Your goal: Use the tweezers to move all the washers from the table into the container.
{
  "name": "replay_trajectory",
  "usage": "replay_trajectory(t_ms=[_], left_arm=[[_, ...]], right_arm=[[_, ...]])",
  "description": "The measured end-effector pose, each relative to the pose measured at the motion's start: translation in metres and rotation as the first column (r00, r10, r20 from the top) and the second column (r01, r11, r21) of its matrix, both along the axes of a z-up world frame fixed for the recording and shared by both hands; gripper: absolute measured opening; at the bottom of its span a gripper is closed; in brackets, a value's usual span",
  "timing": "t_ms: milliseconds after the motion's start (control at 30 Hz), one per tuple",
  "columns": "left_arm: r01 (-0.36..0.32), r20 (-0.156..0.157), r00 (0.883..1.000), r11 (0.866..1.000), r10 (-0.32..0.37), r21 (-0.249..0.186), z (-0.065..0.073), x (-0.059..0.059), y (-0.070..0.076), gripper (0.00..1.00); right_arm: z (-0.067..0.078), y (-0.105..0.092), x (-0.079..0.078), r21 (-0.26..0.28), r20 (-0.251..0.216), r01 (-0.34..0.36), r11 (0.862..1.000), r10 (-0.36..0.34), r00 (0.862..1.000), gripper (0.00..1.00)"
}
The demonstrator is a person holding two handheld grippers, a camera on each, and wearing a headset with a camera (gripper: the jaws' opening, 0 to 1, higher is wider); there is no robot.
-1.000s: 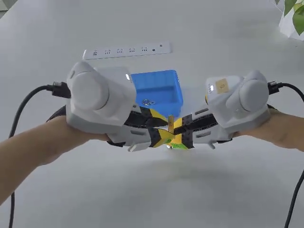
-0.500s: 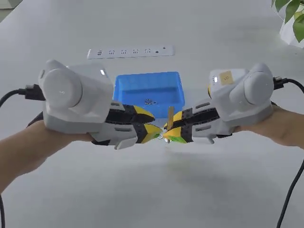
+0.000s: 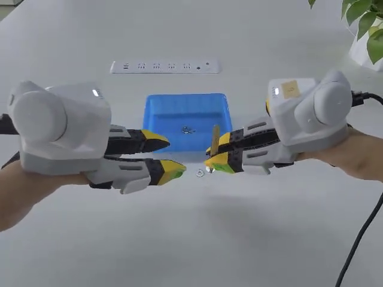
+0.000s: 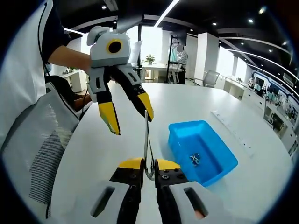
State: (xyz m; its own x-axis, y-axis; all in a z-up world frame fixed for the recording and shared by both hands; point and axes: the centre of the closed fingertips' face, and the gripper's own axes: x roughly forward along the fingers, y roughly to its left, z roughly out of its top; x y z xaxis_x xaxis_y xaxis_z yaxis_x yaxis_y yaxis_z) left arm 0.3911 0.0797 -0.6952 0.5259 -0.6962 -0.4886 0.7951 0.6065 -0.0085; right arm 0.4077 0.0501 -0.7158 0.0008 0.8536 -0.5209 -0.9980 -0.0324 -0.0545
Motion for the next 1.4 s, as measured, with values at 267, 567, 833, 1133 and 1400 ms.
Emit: replay_trajectory(t_ms=[267, 567, 833, 1133, 1400], left_arm=[[-0.043, -0.041, 0.998, 0.999, 0.043, 0.000, -0.013, -0.007, 0.015, 0.54], [-0.103, -0.086, 0.991, 0.994, 0.099, -0.040, -0.024, -0.020, 0.031, 0.73], [-0.129, -0.094, 0.989, 0.983, 0.117, -0.131, -0.022, -0.032, 0.032, 0.73], [-0.120, -0.081, 0.991, 0.981, 0.109, -0.152, -0.024, -0.037, 0.027, 0.90], [-0.155, -0.069, 0.987, 0.977, 0.146, -0.149, -0.023, -0.031, 0.029, 0.99]], right_arm=[[0.016, 0.007, 0.010, -0.011, 0.042, -0.013, 1.000, 0.014, 0.999, 0.10], [0.035, 0.024, 0.020, 0.000, 0.075, -0.032, 0.999, 0.032, 0.997, 0.10], [0.044, 0.032, 0.047, 0.012, 0.108, -0.010, 1.000, 0.009, 0.994, 0.10], [0.032, 0.036, 0.085, 0.013, 0.112, 0.062, 0.998, -0.063, 0.992, 0.10], [0.006, 0.041, 0.102, -0.024, 0.102, 0.079, 0.997, -0.076, 0.992, 0.10]])
